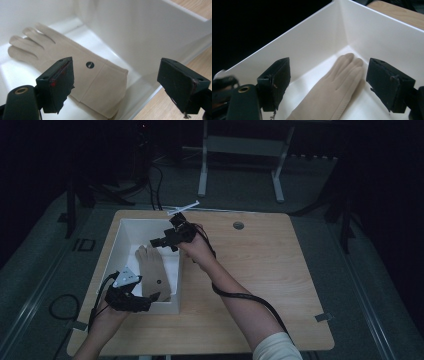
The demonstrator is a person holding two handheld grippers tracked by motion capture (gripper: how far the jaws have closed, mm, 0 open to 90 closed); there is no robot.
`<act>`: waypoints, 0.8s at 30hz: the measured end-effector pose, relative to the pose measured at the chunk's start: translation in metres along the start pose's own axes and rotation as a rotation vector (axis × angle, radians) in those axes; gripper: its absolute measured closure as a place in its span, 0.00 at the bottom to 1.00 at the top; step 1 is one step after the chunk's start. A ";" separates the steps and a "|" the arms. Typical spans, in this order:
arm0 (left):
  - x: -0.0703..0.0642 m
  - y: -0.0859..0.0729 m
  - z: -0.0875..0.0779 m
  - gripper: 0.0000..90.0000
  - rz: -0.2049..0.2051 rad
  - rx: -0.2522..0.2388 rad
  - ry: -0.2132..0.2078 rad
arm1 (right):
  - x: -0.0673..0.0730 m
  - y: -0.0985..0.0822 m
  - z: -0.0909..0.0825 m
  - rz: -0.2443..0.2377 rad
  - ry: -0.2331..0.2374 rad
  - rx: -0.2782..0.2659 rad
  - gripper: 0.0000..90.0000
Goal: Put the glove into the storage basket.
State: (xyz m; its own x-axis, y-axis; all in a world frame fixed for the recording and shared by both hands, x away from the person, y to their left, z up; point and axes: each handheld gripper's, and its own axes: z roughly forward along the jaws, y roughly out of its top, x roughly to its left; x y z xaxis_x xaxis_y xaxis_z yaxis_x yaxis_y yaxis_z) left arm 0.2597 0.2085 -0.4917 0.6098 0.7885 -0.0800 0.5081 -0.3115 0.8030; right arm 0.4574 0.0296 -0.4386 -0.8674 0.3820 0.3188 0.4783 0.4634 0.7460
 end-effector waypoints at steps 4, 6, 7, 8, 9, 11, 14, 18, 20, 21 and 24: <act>0.001 0.007 -0.009 0.16 -0.048 -0.067 0.007 | 0.006 -0.003 -0.011 -0.037 0.024 -0.030 0.21; 0.000 0.011 -0.013 0.16 -0.057 -0.084 0.003 | 0.008 -0.004 -0.017 -0.051 0.037 -0.046 0.19; 0.000 0.011 -0.013 0.16 -0.057 -0.084 0.003 | 0.010 -0.005 -0.020 -0.061 0.040 -0.047 0.19; -0.004 0.016 -0.016 0.16 -0.055 -0.096 0.016 | 0.011 -0.005 -0.023 -0.072 0.040 -0.050 0.18; -0.006 0.018 -0.017 0.16 -0.051 -0.105 0.019 | 0.012 -0.006 -0.027 -0.084 0.036 -0.050 0.18; -0.010 0.024 -0.019 0.16 -0.048 -0.122 0.016 | 0.013 -0.007 -0.034 -0.103 0.031 -0.060 0.18; -0.017 0.032 -0.021 0.16 -0.038 -0.144 0.020 | 0.012 -0.010 -0.046 -0.118 0.020 -0.071 0.17; -0.027 0.042 -0.020 0.16 -0.037 -0.164 -0.001 | 0.010 -0.015 -0.063 -0.111 0.004 -0.084 0.16; -0.032 0.046 -0.017 0.16 -0.022 -0.158 0.001 | 0.007 -0.019 -0.070 -0.115 -0.005 -0.088 0.16; -0.034 0.049 -0.016 0.16 -0.020 -0.159 -0.007 | 0.006 -0.021 -0.074 -0.118 -0.013 -0.093 0.16; -0.041 0.054 -0.012 0.16 -0.012 -0.159 -0.026 | 0.001 -0.030 -0.084 -0.117 -0.018 -0.100 0.16</act>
State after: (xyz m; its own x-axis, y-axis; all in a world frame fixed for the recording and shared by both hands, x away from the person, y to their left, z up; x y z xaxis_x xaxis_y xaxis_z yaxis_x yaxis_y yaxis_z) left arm 0.2544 0.1656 -0.4376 0.6210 0.7769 -0.1036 0.4139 -0.2128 0.8851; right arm 0.4303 -0.0512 -0.4113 -0.9134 0.3450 0.2160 0.3570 0.4240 0.8323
